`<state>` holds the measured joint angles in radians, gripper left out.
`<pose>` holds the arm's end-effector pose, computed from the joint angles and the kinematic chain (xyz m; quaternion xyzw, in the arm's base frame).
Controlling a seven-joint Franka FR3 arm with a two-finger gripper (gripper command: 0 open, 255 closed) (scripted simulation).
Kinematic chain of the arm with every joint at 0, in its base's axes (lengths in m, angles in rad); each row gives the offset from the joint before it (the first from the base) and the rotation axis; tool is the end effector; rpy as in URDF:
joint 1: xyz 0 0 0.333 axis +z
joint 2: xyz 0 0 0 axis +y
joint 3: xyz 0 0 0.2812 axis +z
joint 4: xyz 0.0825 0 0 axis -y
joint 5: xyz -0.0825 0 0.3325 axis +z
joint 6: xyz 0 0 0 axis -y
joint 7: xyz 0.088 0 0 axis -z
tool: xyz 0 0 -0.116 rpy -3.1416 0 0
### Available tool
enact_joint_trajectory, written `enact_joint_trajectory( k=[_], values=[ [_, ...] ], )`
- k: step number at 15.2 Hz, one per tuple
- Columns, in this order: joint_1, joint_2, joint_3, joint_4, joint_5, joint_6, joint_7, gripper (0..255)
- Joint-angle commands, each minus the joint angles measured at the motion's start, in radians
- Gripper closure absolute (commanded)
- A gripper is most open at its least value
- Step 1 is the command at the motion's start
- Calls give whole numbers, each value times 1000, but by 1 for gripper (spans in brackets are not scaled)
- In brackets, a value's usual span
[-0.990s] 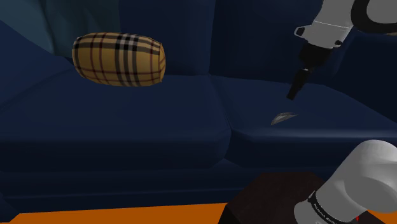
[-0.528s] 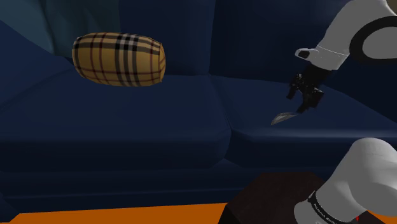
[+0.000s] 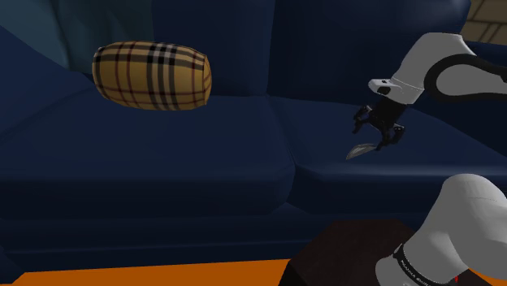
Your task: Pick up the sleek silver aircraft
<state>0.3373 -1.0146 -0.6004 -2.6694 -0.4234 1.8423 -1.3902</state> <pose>0.2660 -0.1110 0.4558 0.7476 0.6603 0.0721 0.0042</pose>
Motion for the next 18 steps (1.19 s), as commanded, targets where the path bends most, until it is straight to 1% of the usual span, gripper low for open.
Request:
enact_joint_trajectory(
  k=[1, 5, 7, 8, 17, 18],
  values=[
    [-3, -5, -18, -26, -17, 23, -19, 0],
    [-12, 3, -47, -72, -42, 76, -20, 0],
    [-14, 4, -51, -78, -46, 83, -20, 0],
    [-14, 2, -49, -77, -45, 80, -21, 255],
    [-14, 5, -51, -78, -46, 84, -20, 255],
    [-12, 2, -43, -67, -39, 70, -20, 255]
  ],
)
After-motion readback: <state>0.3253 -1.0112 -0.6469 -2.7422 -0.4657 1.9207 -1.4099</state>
